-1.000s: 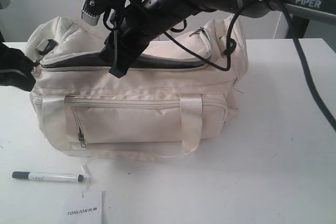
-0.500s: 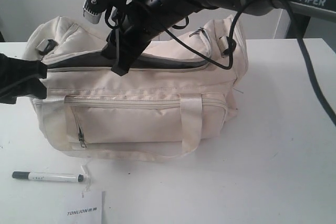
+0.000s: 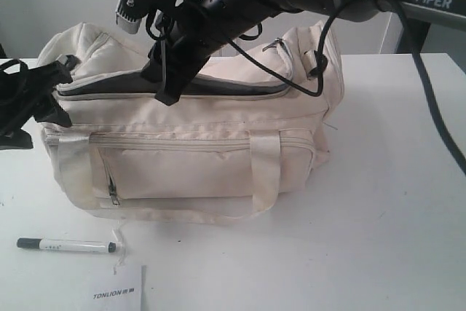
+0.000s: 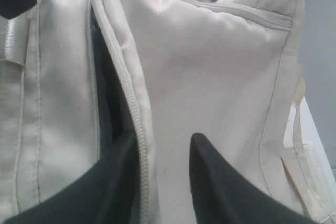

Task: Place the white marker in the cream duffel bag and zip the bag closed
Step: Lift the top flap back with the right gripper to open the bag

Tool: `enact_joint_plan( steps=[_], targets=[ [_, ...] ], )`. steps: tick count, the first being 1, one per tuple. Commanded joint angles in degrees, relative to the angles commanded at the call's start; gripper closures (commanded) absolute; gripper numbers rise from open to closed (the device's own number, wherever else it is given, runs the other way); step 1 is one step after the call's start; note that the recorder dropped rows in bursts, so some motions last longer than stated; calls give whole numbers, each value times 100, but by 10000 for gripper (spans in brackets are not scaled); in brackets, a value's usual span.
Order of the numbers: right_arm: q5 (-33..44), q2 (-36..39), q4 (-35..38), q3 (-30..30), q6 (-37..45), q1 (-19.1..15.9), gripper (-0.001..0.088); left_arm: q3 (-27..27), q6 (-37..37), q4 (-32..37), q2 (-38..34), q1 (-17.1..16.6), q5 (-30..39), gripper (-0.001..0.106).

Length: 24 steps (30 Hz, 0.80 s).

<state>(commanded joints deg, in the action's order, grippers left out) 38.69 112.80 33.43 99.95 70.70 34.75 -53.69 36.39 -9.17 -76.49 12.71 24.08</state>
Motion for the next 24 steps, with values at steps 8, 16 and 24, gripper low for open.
enact_joint_plan(
  steps=[8, 16, 24],
  targets=[
    [-261, 0, 0, 0, 0, 0, 868, 0, -25, -106, -360, 0, -241, 871],
    [-2201, 0, 0, 0, -770, 0, 868, 0, -25, -106, -360, 0, -305, 1053],
    [-3829, 0, 17, 0, -1665, -53, 868, 0, -25, -106, -360, 0, -305, 1053]
  ],
)
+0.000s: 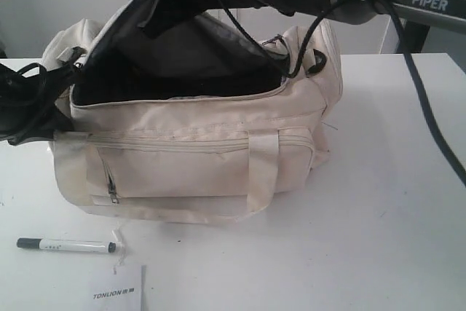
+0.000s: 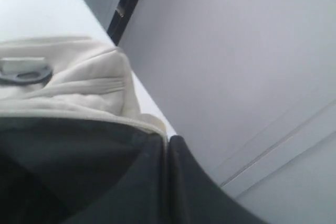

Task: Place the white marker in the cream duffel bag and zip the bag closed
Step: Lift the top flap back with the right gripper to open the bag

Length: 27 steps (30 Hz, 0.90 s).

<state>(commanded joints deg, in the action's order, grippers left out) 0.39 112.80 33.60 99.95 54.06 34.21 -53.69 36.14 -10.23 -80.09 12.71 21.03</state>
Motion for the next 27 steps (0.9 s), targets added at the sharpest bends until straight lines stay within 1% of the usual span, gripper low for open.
enact_joint_plan(
  steps=[2, 8, 11, 15, 24, 27],
  targets=[
    [-316, 12, 0, 0, -178, 0, 868, 0, 0, 0, 0, 0, 0, 1053],
    [-1324, 12, 149, 0, -273, 0, 868, 0, 34, 0, 0, 0, -46, 1053],
    [-1525, 46, 149, 0, -314, 0, 868, 0, 46, 0, 0, 0, -46, 1053],
    [-1991, 144, 149, -4, -622, 0, 868, 0, 155, 0, 0, 0, -108, 1053],
    [-2019, 152, 149, -4, -634, 0, 868, 0, 144, 32, 11, 0, -193, 1047],
    [-2019, 152, 149, -4, -634, 0, 868, 0, 134, 47, 11, 0, -257, 931]
  ],
)
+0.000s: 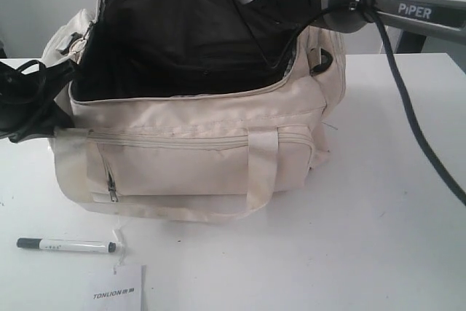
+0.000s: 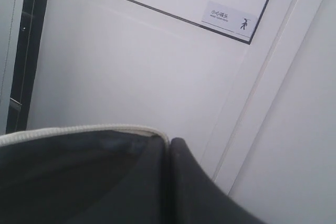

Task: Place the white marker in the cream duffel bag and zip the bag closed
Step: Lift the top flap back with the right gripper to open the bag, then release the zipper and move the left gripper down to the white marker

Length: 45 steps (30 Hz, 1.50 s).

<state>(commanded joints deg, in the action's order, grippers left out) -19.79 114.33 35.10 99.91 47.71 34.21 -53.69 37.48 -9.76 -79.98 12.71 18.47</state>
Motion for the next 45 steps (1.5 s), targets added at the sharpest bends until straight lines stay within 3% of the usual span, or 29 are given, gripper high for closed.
enact_joint_plan(
  steps=[7, 9, 17, 22, 26, 31, 36, 41, 45],
  targets=[
    [16, 3, 0, 0, 0, 0, 868, 0, 0, 0, 0, 0, 58, 360],
    [16, 3, 0, 0, 0, 0, 868, -10, 0, 0, 0, 0, 87, 283],
    [16, 3, 0, 0, 0, 0, 868, -74, -33, 283, 246, 0, 352, 259],
    [16, 3, 0, 0, 0, 0, 868, -74, -83, 1127, 749, 0, 487, 259],
    [16, 3, 0, 0, 0, 0, 868, -74, -548, 1876, 1193, 0, 734, 260],
    [35, 3, 0, 0, 0, 0, 868, -74, -1507, 2047, 1597, 0, 1160, 359],
    [41, 3, 0, 0, 0, 0, 868, -62, -2559, 2047, 1773, 0, 1639, 699],
    [41, 3, 0, 0, 0, 0, 868, 213, -2623, 2036, 1802, 0, 1637, 1053],
    [41, 3, 0, 0, 0, 0, 868, 430, -3103, 1989, 1792, 0, 1627, 1053]
  ],
)
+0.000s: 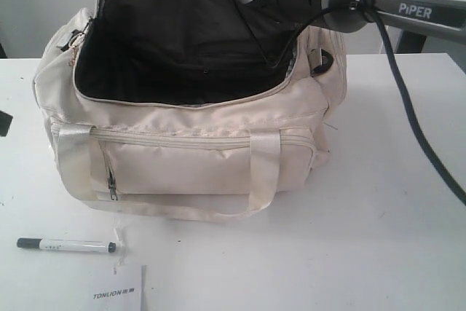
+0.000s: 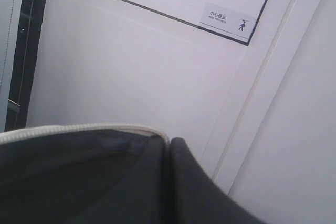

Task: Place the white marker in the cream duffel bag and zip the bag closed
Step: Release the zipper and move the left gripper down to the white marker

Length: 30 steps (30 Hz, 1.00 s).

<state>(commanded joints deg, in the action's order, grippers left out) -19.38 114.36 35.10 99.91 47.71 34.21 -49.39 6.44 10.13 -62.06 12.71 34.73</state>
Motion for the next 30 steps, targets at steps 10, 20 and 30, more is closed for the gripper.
enact_joint_plan(
  steps=[10, 20, 30],
  targets=[
    [0, 0, 0, 0, 0, 0, 868, 38, -3435, -1742, -66, 0, 314, 1053],
    [0, 0, 0, 0, 0, 0, 868, 27, -6234, -3089, -490, 0, 1183, 1053],
    [0, 0, 0, 0, 0, 0, 868, 17, -8116, -3444, -1080, 296, 1246, 1053]
  ],
)
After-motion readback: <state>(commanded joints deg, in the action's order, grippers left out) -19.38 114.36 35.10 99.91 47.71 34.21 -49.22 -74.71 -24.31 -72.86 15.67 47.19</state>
